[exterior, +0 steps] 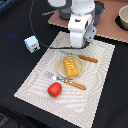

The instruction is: Interact with the objects in diverse but meaningful ways.

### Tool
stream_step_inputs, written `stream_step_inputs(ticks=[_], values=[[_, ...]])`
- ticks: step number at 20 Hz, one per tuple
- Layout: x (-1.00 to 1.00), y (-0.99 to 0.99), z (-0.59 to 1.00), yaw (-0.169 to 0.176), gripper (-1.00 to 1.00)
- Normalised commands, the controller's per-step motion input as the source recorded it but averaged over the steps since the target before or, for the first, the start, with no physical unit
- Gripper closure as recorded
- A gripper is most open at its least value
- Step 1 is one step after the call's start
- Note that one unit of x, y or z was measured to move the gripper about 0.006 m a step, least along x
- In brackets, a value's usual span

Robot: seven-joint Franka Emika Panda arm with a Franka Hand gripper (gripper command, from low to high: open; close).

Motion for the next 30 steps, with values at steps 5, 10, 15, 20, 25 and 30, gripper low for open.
stream_step_inputs(ticks=[5,10,15,20,25,30], values=[[0.51,0.32,0.72,-0.065,-1.0],[0.2,-0.05,0.62,-0.111,-1.0],[0.43,-0.42,0.64,-0.158,-1.0],[0.36,-0.6,0.45,-0.124,-1.0],[0.23,-0.69,0.36,-0.061,-1.0],[0.07,-0.67,0.13,-0.06,-1.0]])
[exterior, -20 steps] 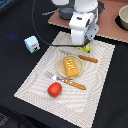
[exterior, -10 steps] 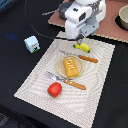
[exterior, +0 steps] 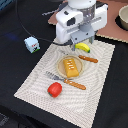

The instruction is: Interact with the objects in diverse but meaningful ways.

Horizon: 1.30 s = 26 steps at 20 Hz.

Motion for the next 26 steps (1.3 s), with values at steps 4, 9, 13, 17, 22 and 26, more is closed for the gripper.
stream_step_inputs(ticks=[4,9,13,17,22,26], values=[[-0.02,-0.54,-0.03,-0.056,-1.0],[0.03,-0.17,-0.19,-0.034,-1.0],[0.46,0.03,-0.07,-0.041,-1.0],[0.43,0.01,-0.09,-0.051,-1.0],[0.17,-0.04,-0.14,-0.045,-1.0],[0.2,-0.01,-0.09,-0.049,-1.0]])
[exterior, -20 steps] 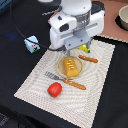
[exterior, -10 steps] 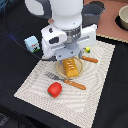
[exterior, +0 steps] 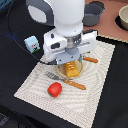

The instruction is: Interact with the objects in diverse but meaningful ways.

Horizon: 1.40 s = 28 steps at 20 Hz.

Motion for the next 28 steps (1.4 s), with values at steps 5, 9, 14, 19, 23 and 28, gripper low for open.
stream_step_inputs(ticks=[5,9,14,19,23,28], values=[[0.14,-0.01,-0.08,-0.048,1.0],[0.18,0.0,-0.01,-0.046,1.0],[0.22,0.0,0.01,-0.041,1.0],[0.29,0.11,0.82,-0.105,1.0],[0.07,0.22,1.0,-0.167,1.0],[-0.34,0.18,0.91,-0.165,1.0]])
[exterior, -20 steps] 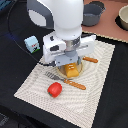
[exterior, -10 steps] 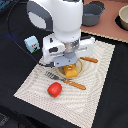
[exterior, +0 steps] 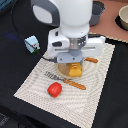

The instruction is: Interact with the objects in diverse but meaningful ways.

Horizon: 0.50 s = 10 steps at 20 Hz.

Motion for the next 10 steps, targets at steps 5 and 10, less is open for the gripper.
stream_step_inputs(ticks=[5,10], values=[[-0.64,0.15,0.5,-0.055,1.0],[-0.94,0.04,0.15,-0.001,1.0]])
